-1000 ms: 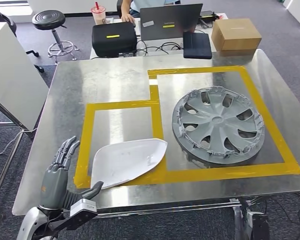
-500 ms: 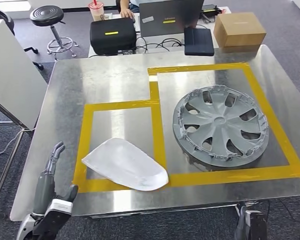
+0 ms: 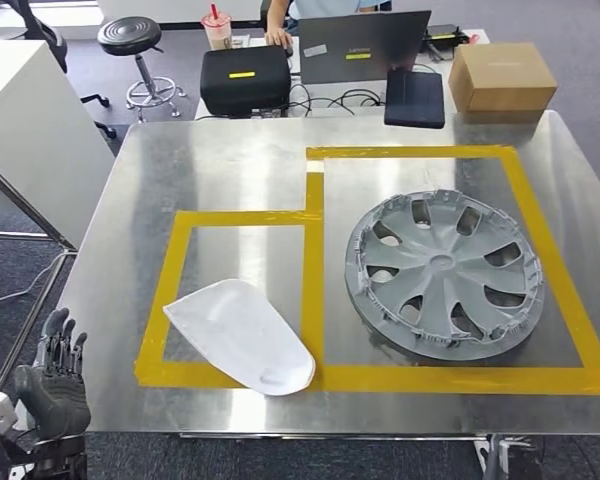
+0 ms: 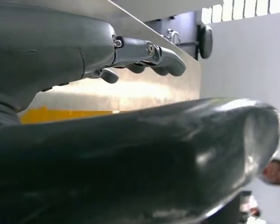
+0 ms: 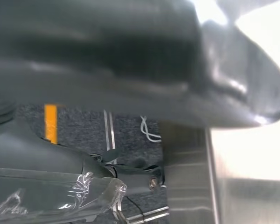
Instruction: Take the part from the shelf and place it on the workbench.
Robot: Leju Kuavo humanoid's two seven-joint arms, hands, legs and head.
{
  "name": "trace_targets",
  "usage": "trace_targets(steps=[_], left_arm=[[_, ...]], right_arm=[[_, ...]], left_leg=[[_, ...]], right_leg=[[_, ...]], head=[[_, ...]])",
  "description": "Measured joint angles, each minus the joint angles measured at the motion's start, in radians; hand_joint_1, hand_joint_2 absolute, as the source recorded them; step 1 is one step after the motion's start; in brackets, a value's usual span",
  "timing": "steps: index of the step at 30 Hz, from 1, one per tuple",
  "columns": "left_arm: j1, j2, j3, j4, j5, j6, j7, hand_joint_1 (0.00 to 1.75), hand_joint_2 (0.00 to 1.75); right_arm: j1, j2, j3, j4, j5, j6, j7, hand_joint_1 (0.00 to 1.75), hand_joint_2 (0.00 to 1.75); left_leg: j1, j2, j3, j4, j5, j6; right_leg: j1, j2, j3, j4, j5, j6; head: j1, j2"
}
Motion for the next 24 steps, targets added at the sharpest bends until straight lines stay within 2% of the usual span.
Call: trace_targets(steps=[1,2,3,5,6,7,8,9,10,11,12,13,14,15,17,18,19,21,22,23,24], left_arm=[[-0.005,-0.022,0.041,0.011,0.045,-0.045,0.009,0.0,0.0],[-0.011,-0.043,0.083,0.025,0.079,-0.077,0.02,0.0,0.0],[-0.017,-0.065,0.121,0.038,0.105,-0.094,0.031,0.0,0.0],[-0.034,-0.104,0.187,0.063,0.148,-0.09,0.051,0.0,0.0],[-0.042,-0.12,0.212,0.074,0.165,-0.08,0.061,0.0,0.0],[-0.049,-0.133,0.233,0.083,0.178,-0.07,0.068,0.0,0.0],[-0.054,-0.144,0.251,0.091,0.187,-0.063,0.073,0.0,0.0],[-0.056,-0.152,0.266,0.098,0.191,-0.06,0.075,0.0,0.0],[-0.057,-0.159,0.279,0.103,0.194,-0.059,0.076,0.0,0.0],[-0.058,-0.165,0.29,0.107,0.194,-0.058,0.076,0.0,0.0],[-0.06,-0.17,0.299,0.11,0.195,-0.056,0.076,0.0,0.0],[-0.062,-0.174,0.307,0.112,0.197,-0.047,0.077,0.0,0.0],[-0.065,-0.178,0.316,0.114,0.202,-0.031,0.078,0.0,0.0],[-0.066,-0.181,0.327,0.117,0.208,-0.015,0.079,0.0,0.0],[-0.068,-0.186,0.363,0.13,0.22,0.002,0.081,0.0,0.0],[-0.07,-0.189,0.386,0.14,0.22,-0.003,0.082,0.0,0.0],[-0.072,-0.191,0.408,0.152,0.215,-0.01,0.081,0.0,0.0],[-0.08,-0.196,0.445,0.18,0.188,-0.02,0.079,0.0,0.0],[-0.084,-0.198,0.459,0.196,0.169,-0.022,0.079,0.0,0.0],[-0.087,-0.201,0.471,0.213,0.153,-0.022,0.078,0.0,0.0],[-0.09,-0.202,0.484,0.231,0.141,-0.023,0.078,0.0,0.0]], right_arm=[[-0.003,0.0,0.0,0.0,-0.004,-0.002,-0.002,0.0,0.0],[-0.007,0.0,0.0,-0.001,-0.008,-0.004,-0.003,0.0,0.0],[-0.01,0.0,0.0,-0.001,-0.012,-0.006,-0.004,0.0,0.0],[-0.013,0.0,0.0,-0.003,-0.022,-0.01,-0.005,0.0,0.0],[-0.013,0.0,0.0,-0.004,-0.026,-0.011,-0.006,0.0,0.0],[-0.014,-0.001,0.0,-0.004,-0.031,-0.011,-0.006,0.0,0.0],[-0.015,-0.001,0.0,-0.004,-0.036,-0.011,-0.006,0.0,0.0],[-0.017,-0.001,0.0,-0.004,-0.038,-0.011,-0.006,0.0,0.0],[-0.019,-0.001,0.0,-0.004,-0.04,-0.011,-0.005,0.0,0.0],[-0.019,-0.001,0.0,-0.005,-0.042,-0.011,-0.004,0.0,0.0],[-0.018,-0.001,0.0,-0.005,-0.043,-0.011,-0.002,0.0,0.0],[-0.016,-0.001,0.001,-0.004,-0.045,-0.012,0.001,0.0,0.0],[-0.014,-0.001,0.001,-0.004,-0.046,-0.014,0.004,0.0,0.0],[-0.014,-0.002,0.002,-0.002,-0.048,-0.016,0.006,0.0,0.0],[-0.015,-0.002,0.002,0.001,-0.054,-0.019,0.006,0.0,0.0],[-0.015,-0.002,0.003,0.005,-0.058,-0.02,0.006,0.0,0.0],[-0.013,-0.002,0.003,0.009,-0.061,-0.021,0.006,0.0,0.0],[-0.01,-0.004,0.004,0.023,-0.065,-0.022,0.007,0.0,0.0],[-0.01,-0.004,0.005,0.031,-0.067,-0.021,0.009,0.0,0.0],[-0.012,-0.005,0.004,0.041,-0.069,-0.02,0.011,0.0,0.0],[-0.014,-0.005,0.004,0.05,-0.071,-0.018,0.012,0.0,0.0]], left_leg=[[-0.002,-0.009,-0.012,0.003,0.002,-0.005],[-0.002,-0.007,-0.025,0.009,0.0,-0.009],[-0.002,0.007,-0.041,0.028,-0.011,-0.012],[-0.005,0.056,-0.092,0.128,-0.068,-0.01],[-0.009,0.075,-0.124,0.199,-0.103,-0.005],[-0.015,0.084,-0.151,0.265,-0.129,0.002],[-0.023,0.086,-0.167,0.307,-0.14,0.015],[-0.034,0.087,-0.165,0.317,-0.132,0.031],[-0.046,0.087,-0.147,0.293,-0.11,0.051],[-0.063,0.09,-0.113,0.241,-0.081,0.077],[-0.082,0.105,-0.075,0.179,-0.061,0.106],[-0.098,0.126,-0.044,0.125,-0.046,0.13],[-0.111,0.145,-0.024,0.088,-0.036,0.143],[-0.119,0.157,-0.016,0.068,-0.032,0.149],[-0.12,0.145,-0.017,0.046,-0.012,0.139],[-0.116,0.134,-0.017,0.033,-0.001,0.135],[-0.11,0.124,-0.02,0.022,0.012,0.131],[-0.099,0.1,-0.035,0.011,0.037,0.126],[-0.095,0.087,-0.047,0.011,0.048,0.125],[-0.092,0.074,-0.06,0.011,0.059,0.123],[-0.089,0.061,-0.073,0.012,0.071,0.12]], right_leg=[[-0.004,-0.011,-0.011,0.008,-0.008,-0.01],[-0.005,-0.024,-0.023,0.016,-0.012,-0.018],[-0.003,-0.036,-0.033,0.023,-0.012,-0.023],[0.009,-0.062,-0.04,0.025,-0.01,-0.037],[0.017,-0.077,-0.041,0.024,-0.007,-0.042],[0.027,-0.091,-0.041,0.022,-0.004,-0.046],[0.037,-0.105,-0.042,0.022,-0.002,-0.05],[0.049,-0.117,-0.043,0.022,0.0,-0.053],[0.061,-0.129,-0.044,0.021,0.001,-0.057],[0.073,-0.14,-0.045,0.021,0.003,-0.062],[0.081,-0.15,-0.045,0.02,0.005,-0.069],[0.088,-0.161,-0.047,0.02,0.006,-0.076],[0.092,-0.171,-0.048,0.019,0.009,-0.082],[0.092,-0.181,-0.05,0.018,0.013,-0.086],[0.091,-0.197,-0.052,0.016,0.02,-0.087],[0.091,-0.188,-0.055,0.019,0.015,-0.084],[0.091,-0.167,-0.062,0.034,-0.004,-0.079],[0.086,-0.111,-0.085,0.111,-0.076,-0.066],[0.084,-0.096,-0.097,0.165,-0.115,-0.061],[0.082,-0.09,-0.102,0.21,-0.137,-0.057],[0.08,-0.088,-0.097,0.231,-0.136,-0.054]], head=[[-0.004,0.0],[-0.009,0.0],[-0.015,0.0],[-0.027,0.0],[-0.032,0.0],[-0.033,0.0],[-0.034,0.0],[-0.034,0.0],[-0.034,0.0],[-0.035,0.0],[-0.034,0.0],[-0.031,0.0],[-0.029,0.0],[-0.028,0.0],[-0.028,0.0],[-0.029,0.0],[-0.028,0.0],[-0.027,0.0],[-0.027,0.0],[-0.027,0.0],[-0.027,0.0]])
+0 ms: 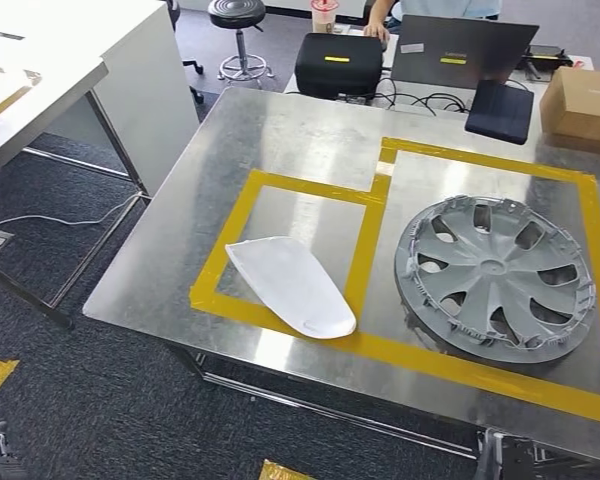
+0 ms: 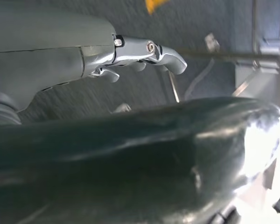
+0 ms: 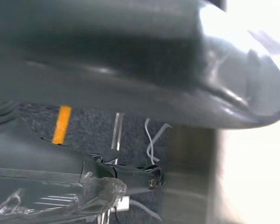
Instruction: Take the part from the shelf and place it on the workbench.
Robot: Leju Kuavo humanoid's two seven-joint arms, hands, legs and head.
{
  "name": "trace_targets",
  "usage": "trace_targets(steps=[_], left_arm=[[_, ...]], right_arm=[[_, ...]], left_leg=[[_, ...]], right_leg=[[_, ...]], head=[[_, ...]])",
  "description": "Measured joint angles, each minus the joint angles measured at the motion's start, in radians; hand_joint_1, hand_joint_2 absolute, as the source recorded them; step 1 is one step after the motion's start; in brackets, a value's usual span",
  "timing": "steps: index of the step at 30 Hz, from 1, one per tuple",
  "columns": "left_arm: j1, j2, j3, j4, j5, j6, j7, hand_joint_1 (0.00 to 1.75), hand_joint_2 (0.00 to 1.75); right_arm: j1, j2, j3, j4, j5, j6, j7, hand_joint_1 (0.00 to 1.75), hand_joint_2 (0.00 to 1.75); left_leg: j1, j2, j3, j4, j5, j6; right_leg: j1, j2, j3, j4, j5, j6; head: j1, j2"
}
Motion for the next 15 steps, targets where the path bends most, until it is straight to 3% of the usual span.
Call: trace_targets(steps=[2,4,6,7,8,9,10,11,12,14,15], left_arm=[[-0.004,-0.003,0.023,0.032,-0.013,-0.001,0.0,0.0,0.0],[-0.007,-0.004,0.039,0.052,-0.019,-0.002,0.0,0.0,0.0],[-0.01,-0.004,0.051,0.064,-0.024,-0.002,0.003,0.0,0.0],[-0.011,-0.004,0.058,0.071,-0.026,-0.002,0.007,0.0,0.0],[-0.012,-0.003,0.066,0.08,-0.027,-0.001,0.013,0.0,0.0],[-0.011,-0.003,0.077,0.092,-0.027,0.0,0.019,0.0,0.0],[-0.01,-0.003,0.089,0.104,-0.027,0.001,0.026,0.0,0.0],[-0.01,-0.004,0.099,0.117,-0.026,0.002,0.03,0.0,0.0],[-0.011,-0.004,0.106,0.129,-0.026,0.003,0.034,0.0,0.0],[-0.014,-0.004,0.113,0.153,-0.033,0.003,0.038,0.0,0.0],[-0.016,-0.004,0.116,0.164,-0.042,0.003,0.04,0.0,0.0]], right_arm=[[-0.002,0.0,0.0,0.015,-0.003,0.005,0.001,0.0,0.0],[-0.004,0.0,0.0,0.024,-0.006,0.007,0.001,0.0,0.0],[-0.006,0.0,0.0,0.032,-0.007,0.01,0.005,0.0,0.0],[-0.006,0.0,0.0,0.036,-0.007,0.012,0.007,0.0,0.0],[-0.006,0.0,0.0,0.04,-0.007,0.016,0.01,0.0,0.0],[-0.008,0.0,0.0,0.045,-0.007,0.02,0.012,0.0,0.0],[-0.008,0.001,0.0,0.051,-0.006,0.023,0.014,0.0,0.0],[-0.007,0.001,-0.001,0.058,-0.006,0.028,0.015,0.0,0.0],[-0.006,0.001,-0.001,0.066,-0.006,0.033,0.016,0.0,0.0],[0.0,0.001,-0.001,0.083,-0.007,0.046,0.02,0.0,0.0],[0.001,0.001,-0.001,0.093,-0.007,0.053,0.022,0.0,0.0]], left_leg=[[0.007,-0.027,-0.027,0.001,0.024,-0.009],[0.012,-0.054,-0.053,0.005,0.05,-0.021],[0.012,-0.079,-0.066,0.005,0.075,-0.031],[0.011,-0.092,-0.068,0.002,0.086,-0.035],[0.011,-0.105,-0.069,-0.002,0.099,-0.039],[0.01,-0.104,-0.073,-0.003,0.099,-0.044],[0.01,-0.089,-0.077,0.004,0.083,-0.049],[0.011,-0.062,-0.087,0.033,0.042,-0.056],[0.013,-0.029,-0.099,0.084,-0.018,-0.064],[0.029,0.008,-0.126,0.224,-0.12,-0.081],[0.038,0.014,-0.129,0.277,-0.135,-0.087]], right_leg=[[-0.005,0.007,0.055,-0.051,0.054,0.006],[-0.012,0.057,0.148,-0.191,0.082,0.007],[-0.015,0.101,0.198,-0.282,0.07,-0.008],[-0.013,0.102,0.201,-0.294,0.068,-0.02],[-0.013,0.087,0.194,-0.292,0.075,-0.033],[-0.014,0.071,0.19,-0.293,0.082,-0.043],[-0.016,0.056,0.183,-0.294,0.092,-0.053],[-0.018,0.039,0.173,-0.295,0.103,-0.06],[-0.018,0.023,0.162,-0.295,0.113,-0.064],[-0.02,-0.013,0.137,-0.295,0.135,-0.064],[-0.022,-0.03,0.125,-0.294,0.145,-0.06]], head=[[0.0,0.0],[0.0,0.0],[0.0,0.0],[0.001,0.0],[0.002,0.0],[0.003,0.0],[0.0,0.0],[-0.004,0.0],[-0.009,0.0],[-0.014,0.0],[-0.015,0.0]])
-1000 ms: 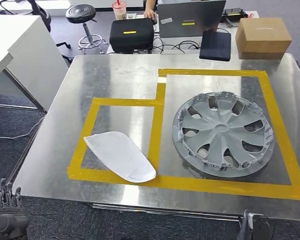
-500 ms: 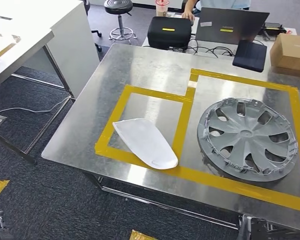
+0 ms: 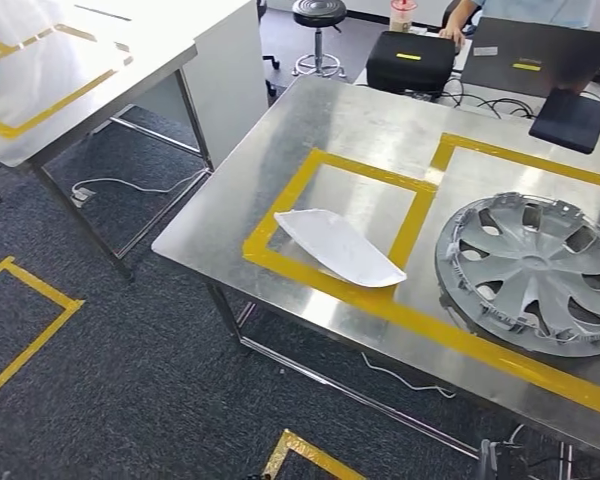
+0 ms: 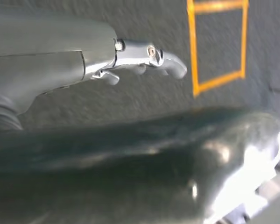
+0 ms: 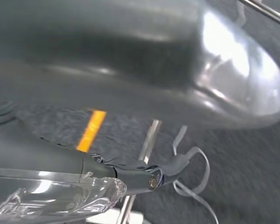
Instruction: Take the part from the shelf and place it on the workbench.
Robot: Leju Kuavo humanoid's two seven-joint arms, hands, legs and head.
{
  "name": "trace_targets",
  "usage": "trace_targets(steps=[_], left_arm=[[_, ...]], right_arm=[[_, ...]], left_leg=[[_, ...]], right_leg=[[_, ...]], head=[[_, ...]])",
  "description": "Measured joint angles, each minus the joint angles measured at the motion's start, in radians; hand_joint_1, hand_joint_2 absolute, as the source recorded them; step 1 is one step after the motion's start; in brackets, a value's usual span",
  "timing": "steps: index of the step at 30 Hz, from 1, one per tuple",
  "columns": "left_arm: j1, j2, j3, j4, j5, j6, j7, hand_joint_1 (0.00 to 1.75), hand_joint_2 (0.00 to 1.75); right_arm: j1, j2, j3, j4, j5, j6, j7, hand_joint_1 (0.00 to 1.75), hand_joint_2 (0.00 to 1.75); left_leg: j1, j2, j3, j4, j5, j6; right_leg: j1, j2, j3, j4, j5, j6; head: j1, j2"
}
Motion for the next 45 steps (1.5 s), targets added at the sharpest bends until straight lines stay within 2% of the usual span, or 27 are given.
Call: trace_targets(steps=[2,4,6,7,9,11,13,14,15,16,17,19,21,22,24,25,27,29,31,33,35,37,39,40,42,44,45], left_arm=[[-0.002,0.0,0.009,0.021,-0.036,-0.002,0.004,0.0,0.0],[-0.007,0.0,0.02,0.043,-0.097,-0.007,0.007,0.0,0.0],[-0.018,0.0,0.031,0.07,-0.186,-0.017,0.006,0.0,0.0],[-0.023,0.001,0.039,0.085,-0.24,-0.025,0.005,0.0,0.0],[-0.026,0.001,0.057,0.12,-0.355,-0.047,0.004,0.0,0.0],[-0.025,-0.001,0.071,0.153,-0.456,-0.075,0.006,0.0,0.0],[-0.025,-0.003,0.079,0.182,-0.555,-0.117,0.02,0.0,0.0],[-0.025,-0.004,0.081,0.198,-0.61,-0.146,0.032,0.0,0.0],[-0.023,-0.004,0.083,0.215,-0.663,-0.176,0.045,0.0,0.0],[-0.021,-0.004,0.084,0.235,-0.703,-0.204,0.056,0.0,0.0],[-0.02,-0.005,0.085,0.257,-0.732,-0.231,0.062,0.0,0.0],[-0.017,-0.006,0.082,0.296,-0.769,-0.282,0.066,0.0,0.0],[-0.015,-0.005,0.072,0.324,-0.807,-0.331,0.06,0.0,0.0],[-0.015,-0.004,0.068,0.335,-0.822,-0.348,0.056,0.0,0.0],[-0.013,-0.001,0.064,0.352,-0.844,-0.37,0.05,0.0,0.0],[-0.01,-0.001,0.065,0.357,-0.852,-0.377,0.049,0.0,0.0],[-0.008,0.001,0.065,0.365,-0.878,-0.394,0.049,0.0,0.0],[-0.014,0.004,0.065,0.374,-0.918,-0.411,0.049,0.0,0.0],[-0.02,0.007,0.066,0.39,-0.964,-0.421,0.05,0.0,0.0],[-0.022,0.011,0.068,0.408,-1.024,-0.411,0.05,0.0,0.0],[-0.026,0.014,0.068,0.424,-1.091,-0.384,0.047,0.0,0.0],[-0.034,0.015,0.067,0.437,-1.144,-0.359,0.043,0.0,0.0],[-0.038,0.017,0.068,0.447,-1.177,-0.34,0.039,0.0,0.0],[-0.038,0.017,0.069,0.451,-1.189,-0.332,0.035,0.0,0.0],[-0.038,0.017,0.072,0.454,-1.213,-0.326,0.026,0.0,0.0],[-0.043,0.013,0.073,0.455,-1.235,-0.331,0.021,0.0,0.0],[-0.046,0.011,0.074,0.455,-1.244,-0.333,0.019,0.0,0.0]], right_arm=[[-0.003,0.0,0.0,0.023,0.003,0.016,0.001,0.0,0.0],[-0.008,0.0,0.0,0.054,0.011,0.028,0.0,0.0,0.0],[-0.014,0.001,0.0,0.09,0.023,0.034,0.006,0.0,0.0],[-0.018,0.002,0.0,0.109,0.029,0.035,0.011,0.0,0.0],[-0.028,0.007,0.003,0.148,0.042,0.036,0.025,0.0,0.0],[-0.03,0.012,0.008,0.183,0.052,0.037,0.038,0.0,0.0],[-0.026,0.013,0.013,0.214,0.058,0.038,0.057,0.0,0.0],[-0.025,0.014,0.015,0.229,0.062,0.038,0.068,0.0,0.0],[-0.026,0.014,0.018,0.245,0.066,0.038,0.079,0.0,0.0],[-0.029,0.014,0.023,0.26,0.07,0.038,0.09,0.0,0.0],[-0.033,0.014,0.029,0.275,0.075,0.038,0.1,0.0,0.0],[-0.04,0.014,0.044,0.298,0.087,0.041,0.12,0.0,0.0],[-0.048,0.014,0.064,0.315,0.096,0.046,0.134,0.0,0.0],[-0.053,0.013,0.076,0.322,0.097,0.048,0.138,0.0,0.0],[-0.063,0.014,0.098,0.332,0.096,0.048,0.146,0.0,0.0],[-0.066,0.013,0.108,0.334,0.094,0.048,0.15,0.0,0.0],[-0.07,0.013,0.126,0.337,0.091,0.046,0.157,0.0,0.0],[-0.073,0.011,0.147,0.346,0.089,0.045,0.164,0.0,0.0],[-0.081,0.006,0.176,0.362,0.083,0.043,0.167,0.0,0.0],[-0.095,0.001,0.209,0.378,0.07,0.037,0.17,0.0,0.0],[-0.108,-0.009,0.244,0.386,0.052,0.023,0.181,0.0,0.0],[-0.115,-0.023,0.279,0.387,0.032,0.006,0.2,0.0,0.0],[-0.122,-0.034,0.31,0.386,0.013,-0.007,0.212,0.0,0.0],[-0.124,-0.04,0.323,0.382,0.003,-0.015,0.216,0.0,0.0],[-0.126,-0.053,0.35,0.367,-0.02,-0.032,0.226,0.0,0.0],[-0.125,-0.068,0.379,0.352,-0.045,-0.053,0.238,0.0,0.0],[-0.124,-0.075,0.394,0.348,-0.057,-0.063,0.242,0.0,0.0]], left_leg=[[0.017,0.006,0.039,0.014,0.034,-0.013],[0.027,0.04,0.147,-0.103,0.073,-0.024],[0.024,0.079,0.242,-0.237,0.063,-0.021],[0.019,0.086,0.262,-0.276,0.052,-0.015],[0.015,0.067,0.253,-0.297,0.046,0.005],[0.012,0.046,0.235,-0.3,0.057,0.026],[0.007,0.022,0.212,-0.301,0.075,0.042],[0.001,0.008,0.199,-0.301,0.085,0.048],[-0.005,-0.006,0.186,-0.301,0.095,0.053],[-0.011,-0.019,0.174,-0.3,0.106,0.056],[-0.016,-0.032,0.162,-0.3,0.116,0.058],[-0.023,-0.058,0.143,-0.298,0.137,0.06],[-0.028,-0.082,0.129,-0.295,0.154,0.058],[-0.03,-0.092,0.125,-0.294,0.162,0.055],[-0.03,-0.112,0.118,-0.294,0.176,0.047],[-0.03,-0.106,0.113,-0.288,0.171,0.041],[-0.026,-0.06,0.085,-0.224,0.113,0.026],[-0.013,-0.011,0.034,-0.091,0.023,0.007],[0.004,0.002,0.011,0.001,-0.013,-0.01],[0.019,0.013,0.064,-0.052,0.023,-0.026],[0.028,0.06,0.162,-0.196,0.071,-0.038],[0.027,0.093,0.212,-0.276,0.084,-0.027],[0.023,0.077,0.208,-0.282,0.078,-0.003],[0.022,0.067,0.204,-0.283,0.077,0.006],[0.021,0.044,0.199,-0.284,0.082,0.023],[0.016,0.019,0.192,-0.284,0.086,0.035],[0.012,0.004,0.19,-0.284,0.087,0.039]], right_leg=[[-0.005,-0.031,-0.021,0.002,0.018,0.01],[-0.01,-0.059,-0.037,0.002,0.033,0.023],[-0.011,-0.084,-0.043,0.004,0.045,0.039],[-0.012,-0.095,-0.046,0.005,0.051,0.047],[-0.016,-0.111,-0.052,0.006,0.061,0.062],[-0.021,-0.069,-0.067,0.036,0.021,0.069],[-0.016,0.002,-0.099,0.142,-0.073,0.066],[-0.01,0.021,-0.118,0.209,-0.113,0.061],[-0.003,0.029,-0.13,0.263,-0.13,0.055],[0.004,0.032,-0.129,0.287,-0.123,0.047],[0.011,0.035,-0.111,0.277,-0.098,0.038],[0.023,0.066,-0.027,0.158,-0.044,0.016],[0.025,0.109,0.06,0.019,-0.04,0.003],[0.026,0.12,0.08,-0.019,-0.049,-0.001],[0.024,0.099,0.08,-0.036,-0.049,-0.005],[0.022,0.086,0.078,-0.039,-0.043,-0.01],[0.016,0.056,0.071,-0.043,-0.029,-0.017],[0.014,0.024,0.062,-0.043,-0.022,-0.018],[0.009,-0.01,0.055,-0.042,-0.017,-0.011],[0.001,-0.039,0.053,-0.041,-0.015,-0.002],[-0.004,-0.062,0.056,-0.038,-0.019,0.014],[-0.002,-0.083,0.063,-0.035,-0.024,0.033],[-0.002,-0.104,0.073,-0.036,-0.026,0.047],[-0.005,-0.1,0.075,-0.034,-0.032,0.054],[-0.009,-0.051,0.053,0.018,-0.068,0.061],[-0.009,0.011,-0.015,0.155,-0.135,0.059],[-0.007,0.025,-0.055,0.23,-0.16,0.056]], head=[[-0.001,0.0],[-0.003,0.0],[-0.007,0.0],[-0.01,0.0],[-0.009,0.0],[-0.008,0.0],[-0.005,0.0],[-0.004,0.0],[-0.004,0.0],[-0.004,0.0],[-0.004,0.0],[-0.004,0.0],[-0.005,0.0],[-0.005,0.0],[-0.004,0.0],[-0.005,0.0],[-0.012,0.0],[-0.019,0.0],[-0.019,0.0],[-0.019,0.0],[-0.023,0.0],[-0.024,0.0],[-0.019,0.0],[-0.018,0.0],[-0.014,0.0],[-0.01,0.0],[-0.01,0.0]])
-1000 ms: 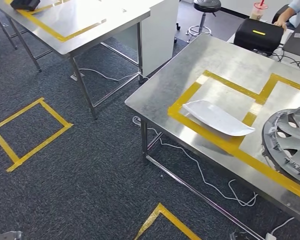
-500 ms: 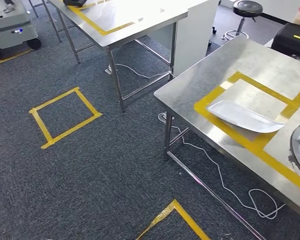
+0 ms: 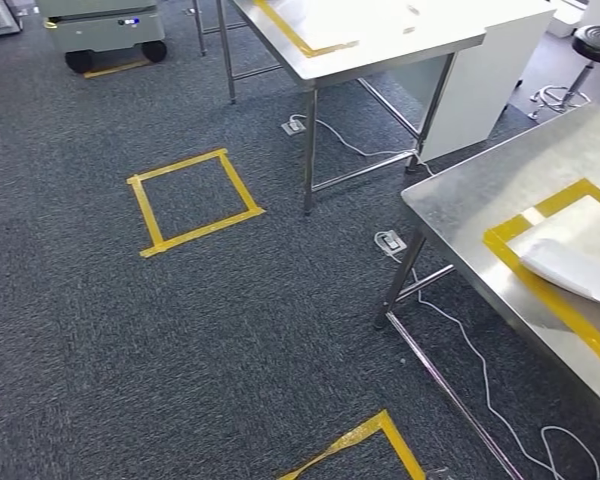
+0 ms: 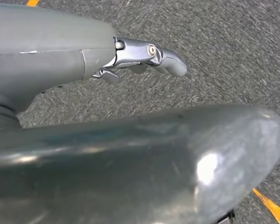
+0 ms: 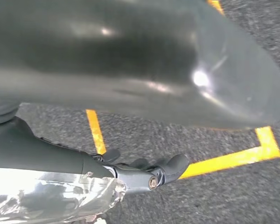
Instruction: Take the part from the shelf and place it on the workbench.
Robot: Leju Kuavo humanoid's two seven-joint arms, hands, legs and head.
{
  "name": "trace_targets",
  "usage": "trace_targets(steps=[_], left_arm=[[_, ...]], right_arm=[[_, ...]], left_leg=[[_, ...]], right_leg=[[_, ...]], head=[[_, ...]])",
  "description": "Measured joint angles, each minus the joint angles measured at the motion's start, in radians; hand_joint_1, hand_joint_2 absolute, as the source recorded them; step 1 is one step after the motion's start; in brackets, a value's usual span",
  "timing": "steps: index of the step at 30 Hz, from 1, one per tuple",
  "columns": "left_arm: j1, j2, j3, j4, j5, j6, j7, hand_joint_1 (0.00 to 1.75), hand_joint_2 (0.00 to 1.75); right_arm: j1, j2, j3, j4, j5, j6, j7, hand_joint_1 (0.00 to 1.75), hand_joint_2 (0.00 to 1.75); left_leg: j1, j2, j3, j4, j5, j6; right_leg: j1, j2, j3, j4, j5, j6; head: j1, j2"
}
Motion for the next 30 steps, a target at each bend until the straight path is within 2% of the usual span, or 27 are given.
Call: trace_targets(steps=[1,2,3,4,5,6,7,8,10,11,12,14,15,16,17,18,19,21,22,23,25,26,27,29,30], left_arm=[[-0.002,-0.001,0.002,0.0,-0.008,0.0,-0.002,0.0,0.0],[-0.002,-0.002,0.005,0.0,-0.015,0.003,-0.006,0.0,0.0],[-0.003,-0.003,0.007,0.001,-0.021,0.006,-0.009,0.0,0.0],[-0.003,-0.003,0.009,0.001,-0.026,0.009,-0.012,0.0,0.0],[-0.005,-0.003,0.011,0.002,-0.029,0.012,-0.015,0.0,0.0],[-0.007,-0.003,0.012,0.003,-0.032,0.013,-0.017,0.0,0.0],[-0.009,-0.003,0.013,0.004,-0.036,0.014,-0.019,0.0,0.0],[-0.011,-0.003,0.016,0.005,-0.042,0.014,-0.022,0.0,0.0],[-0.011,-0.003,0.026,0.008,-0.056,0.016,-0.03,0.0,0.0],[-0.011,-0.004,0.032,0.01,-0.062,0.017,-0.033,0.0,0.0],[-0.012,-0.004,0.037,0.012,-0.066,0.019,-0.037,0.0,0.0],[-0.018,-0.003,0.042,0.016,-0.073,0.021,-0.043,0.0,0.0],[-0.021,-0.003,0.044,0.017,-0.078,0.021,-0.047,0.0,0.0],[-0.023,-0.003,0.047,0.019,-0.083,0.021,-0.05,0.0,0.0],[-0.024,-0.002,0.051,0.02,-0.088,0.021,-0.052,0.0,0.0],[-0.024,-0.002,0.055,0.022,-0.092,0.021,-0.054,0.0,0.0],[-0.024,-0.002,0.059,0.023,-0.095,0.021,-0.055,0.0,0.0],[-0.027,-0.003,0.063,0.024,-0.098,0.021,-0.057,0.0,0.0],[-0.03,-0.003,0.063,0.024,-0.098,0.021,-0.058,0.0,0.0],[-0.032,-0.003,0.064,0.024,-0.098,0.021,-0.059,0.0,0.0],[-0.033,-0.003,0.069,0.025,-0.102,0.021,-0.06,0.0,0.0],[-0.033,-0.003,0.071,0.027,-0.107,0.023,-0.061,0.0,0.0],[-0.034,-0.003,0.074,0.029,-0.114,0.026,-0.061,0.0,0.0],[-0.043,-0.001,0.076,0.04,-0.13,0.032,-0.064,0.0,0.0],[-0.052,0.002,0.077,0.048,-0.127,0.03,-0.061,0.0,0.0]], right_arm=[[0.0,-0.005,0.014,-0.002,-0.011,-0.007,0.0,0.0,0.0],[0.0,-0.008,0.027,-0.002,-0.021,-0.012,-0.004,0.0,0.0],[-0.001,-0.011,0.038,-0.002,-0.03,-0.014,-0.009,0.0,0.0],[-0.003,-0.012,0.048,-0.002,-0.036,-0.015,-0.015,0.0,0.0],[-0.005,-0.014,0.056,-0.002,-0.042,-0.016,-0.02,0.0,0.0],[-0.007,-0.015,0.064,-0.002,-0.046,-0.017,-0.023,0.0,0.0],[-0.009,-0.017,0.071,-0.002,-0.051,-0.02,-0.024,0.0,0.0],[-0.011,-0.018,0.079,-0.002,-0.059,-0.024,-0.026,0.0,0.0],[-0.018,-0.021,0.095,-0.002,-0.078,-0.031,-0.034,0.0,0.0],[-0.021,-0.022,0.102,-0.002,-0.087,-0.033,-0.039,0.0,0.0],[-0.024,-0.023,0.109,-0.001,-0.094,-0.034,-0.044,0.0,0.0],[-0.024,-0.024,0.121,0.0,-0.106,-0.036,-0.053,0.0,0.0],[-0.023,-0.025,0.128,0.001,-0.114,-0.038,-0.056,0.0,0.0],[-0.023,-0.026,0.135,0.002,-0.122,-0.041,-0.058,0.0,0.0],[-0.025,-0.027,0.142,0.002,-0.129,-0.044,-0.06,0.0,0.0],[-0.027,-0.028,0.148,0.003,-0.135,-0.047,-0.061,0.0,0.0],[-0.03,-0.029,0.153,0.003,-0.138,-0.049,-0.061,0.0,0.0],[-0.035,-0.032,0.16,0.002,-0.142,-0.051,-0.061,0.0,0.0],[-0.037,-0.035,0.163,0.002,-0.143,-0.052,-0.061,0.0,0.0],[-0.039,-0.038,0.165,0.002,-0.143,-0.053,-0.061,0.0,0.0],[-0.043,-0.04,0.171,-0.001,-0.148,-0.056,-0.061,0.0,0.0],[-0.046,-0.042,0.174,-0.006,-0.153,-0.058,-0.061,0.0,0.0],[-0.049,-0.046,0.178,-0.014,-0.16,-0.06,-0.059,0.0,0.0],[-0.056,-0.063,0.186,-0.05,-0.175,-0.073,-0.025,0.0,0.0],[-0.061,-0.076,0.192,-0.08,-0.172,-0.077,0.013,0.0,0.0]], left_leg=[[-0.003,-0.015,-0.001,0.0,0.001,0.003],[-0.006,-0.031,-0.001,0.001,0.002,0.004],[-0.008,-0.047,-0.001,0.001,0.003,0.005],[-0.009,-0.062,0.0,0.001,0.004,0.004],[-0.01,-0.076,0.0,0.002,0.005,0.002],[-0.011,-0.09,-0.003,0.004,0.007,0.0],[-0.011,-0.102,-0.007,0.006,0.009,-0.005],[-0.01,-0.114,-0.012,0.006,0.012,-0.011],[-0.006,-0.129,-0.021,0.006,0.018,-0.022],[-0.006,-0.115,-0.027,0.015,0.012,-0.026],[-0.007,-0.089,-0.041,0.041,-0.007,-0.031],[-0.006,-0.026,-0.095,0.153,-0.073,-0.041],[-0.004,-0.011,-0.128,0.222,-0.105,-0.047],[-0.002,-0.005,-0.152,0.273,-0.121,-0.051],[0.001,-0.002,-0.161,0.292,-0.119,-0.054],[0.004,0.002,-0.147,0.269,-0.098,-0.057],[0.005,0.013,-0.115,0.211,-0.065,-0.059],[0.006,0.063,-0.038,0.075,-0.012,-0.058],[0.006,0.079,-0.015,0.033,-0.003,-0.053],[0.004,0.086,-0.006,0.014,-0.002,-0.046],[0.001,0.06,-0.009,0.01,-0.002,-0.028],[0.001,0.049,-0.01,0.009,0.0,-0.02],[0.002,0.037,-0.011,0.007,0.002,-0.013],[0.001,0.016,-0.013,0.007,0.007,-0.001],[-0.001,0.003,-0.014,0.007,0.008,0.002]], right_leg=[[0.003,0.006,-0.028,0.047,-0.007,-0.004],[0.006,0.009,-0.04,0.054,0.009,-0.009],[0.008,0.013,-0.031,0.017,0.043,-0.014],[0.01,0.025,-0.005,-0.051,0.088,-0.02],[0.009,0.051,0.023,-0.123,0.122,-0.024],[0.008,0.075,0.046,-0.182,0.144,-0.027],[0.008,0.094,0.058,-0.216,0.152,-0.029],[0.008,0.101,0.061,-0.228,0.151,-0.031],[0.01,0.079,0.065,-0.234,0.156,-0.04],[0.009,0.067,0.067,-0.237,0.161,-0.046],[0.007,0.053,0.07,-0.24,0.165,-0.051],[0.006,0.022,0.069,-0.243,0.169,-0.056],[0.007,0.005,0.068,-0.243,0.169,-0.056],[0.007,-0.012,0.068,-0.243,0.168,-0.056],[0.006,-0.028,0.067,-0.243,0.167,-0.055],[0.006,-0.043,0.068,-0.243,0.166,-0.053],[0.005,-0.056,0.07,-0.243,0.164,-0.051],[0.008,-0.078,0.073,-0.24,0.157,-0.04],[0.01,-0.088,0.075,-0.239,0.152,-0.033],[0.013,-0.097,0.076,-0.24,0.148,-0.027],[0.01,-0.114,0.084,-0.244,0.143,-0.014],[0.008,-0.103,0.085,-0.239,0.135,-0.009],[0.005,-0.08,0.078,-0.216,0.116,-0.004],[0.005,-0.019,0.028,-0.102,0.05,-0.002],[0.005,-0.003,-0.009,-0.028,0.018,-0.004]], head=[[0.0,0.0],[0.0,0.0],[0.0,0.0],[0.0,0.0],[0.0,0.0],[-0.001,0.0],[-0.001,0.0],[-0.001,0.0],[-0.001,0.0],[-0.002,0.0],[-0.005,0.0],[-0.011,0.0],[-0.012,0.0],[-0.011,0.0],[-0.011,0.0],[-0.011,0.0],[-0.011,0.0],[-0.013,0.0],[-0.012,0.0],[-0.01,0.0],[-0.007,0.0],[-0.006,0.0],[-0.004,0.0],[0.0,0.0],[0.002,0.0]])
